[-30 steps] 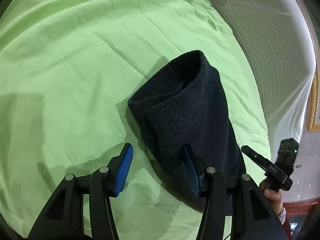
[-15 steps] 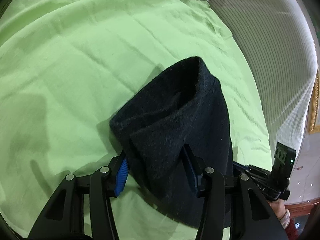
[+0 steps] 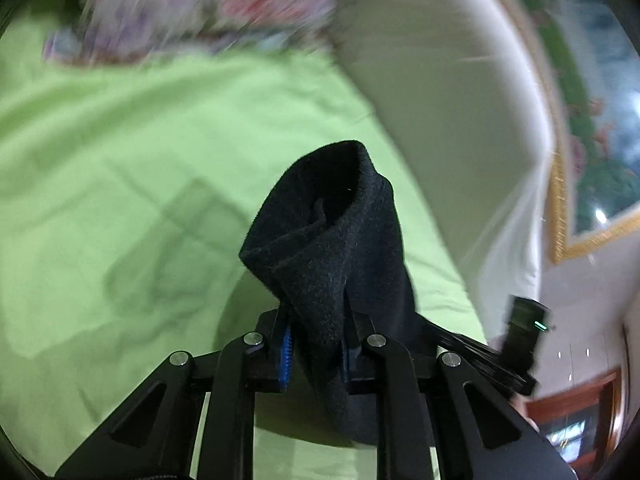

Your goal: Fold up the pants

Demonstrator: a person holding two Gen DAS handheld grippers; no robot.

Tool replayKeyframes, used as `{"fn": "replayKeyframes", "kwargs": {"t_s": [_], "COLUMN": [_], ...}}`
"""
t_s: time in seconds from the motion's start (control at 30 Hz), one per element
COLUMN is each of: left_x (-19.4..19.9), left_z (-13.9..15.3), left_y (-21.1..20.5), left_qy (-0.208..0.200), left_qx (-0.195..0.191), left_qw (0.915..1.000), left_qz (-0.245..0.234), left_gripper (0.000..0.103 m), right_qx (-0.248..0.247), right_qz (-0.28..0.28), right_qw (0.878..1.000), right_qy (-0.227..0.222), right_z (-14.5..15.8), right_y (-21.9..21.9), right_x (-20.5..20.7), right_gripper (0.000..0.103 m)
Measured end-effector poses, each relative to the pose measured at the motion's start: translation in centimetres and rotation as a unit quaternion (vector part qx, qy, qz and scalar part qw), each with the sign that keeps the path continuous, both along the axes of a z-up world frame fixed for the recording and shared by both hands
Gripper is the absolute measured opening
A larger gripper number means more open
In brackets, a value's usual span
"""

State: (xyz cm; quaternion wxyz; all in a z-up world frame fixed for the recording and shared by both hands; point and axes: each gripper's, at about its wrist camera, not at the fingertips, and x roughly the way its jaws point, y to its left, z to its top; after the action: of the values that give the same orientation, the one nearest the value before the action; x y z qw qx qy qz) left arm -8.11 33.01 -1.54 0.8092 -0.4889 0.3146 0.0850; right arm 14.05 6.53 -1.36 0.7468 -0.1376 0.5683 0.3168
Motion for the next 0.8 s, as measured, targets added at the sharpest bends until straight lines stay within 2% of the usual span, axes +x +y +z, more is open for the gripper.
{"fn": "replayKeyframes", "kwargs": {"t_s": [0.1,0.17,0.33,0.47,0.63,0.8], "left_x": [-1.9,-2.9,-4.7,-4.5,-2.5,-1.3], "left_z": [2.6,3.2,0.3,-2.6,-4.1,-5.0], "left_y": [-0.6,-0.4,0.6,2.0,2.7,2.6], "left_qy": [-0.023,-0.024,0.012,0.04,0.073,0.124], "left_qx": [0.009,0.005,-0.003,0.005,0.058,0.113], "left_qw": [0.9997,0.9997,0.9996,0.9986,0.9955,0.9858], "left_qz": [0.001,0.008,0.025,0.034,0.015,-0.005], "left_gripper": [0.017,0.017,0.017,0.017,0.017,0.027], "right_qx": [0.054,0.062,0.031,-0.006,-0.047,-0.077], "right_qz": [0.008,0.023,0.056,0.071,0.073,0.052], "right_qw": [0.998,0.998,0.998,0.997,0.996,0.993], "right_qy": [0.009,0.016,0.025,0.013,-0.023,-0.078], "right_z": [0.1,-0.4,-3.4,-5.5,-6.9,-7.1], "right_y": [0.4,1.6,4.2,5.8,6.4,6.4], "right_x": [0.4,0.5,0.7,0.6,0.7,0.3], "right_gripper": [0.009,0.009,0.009,0.009,0.009,0.014]}}
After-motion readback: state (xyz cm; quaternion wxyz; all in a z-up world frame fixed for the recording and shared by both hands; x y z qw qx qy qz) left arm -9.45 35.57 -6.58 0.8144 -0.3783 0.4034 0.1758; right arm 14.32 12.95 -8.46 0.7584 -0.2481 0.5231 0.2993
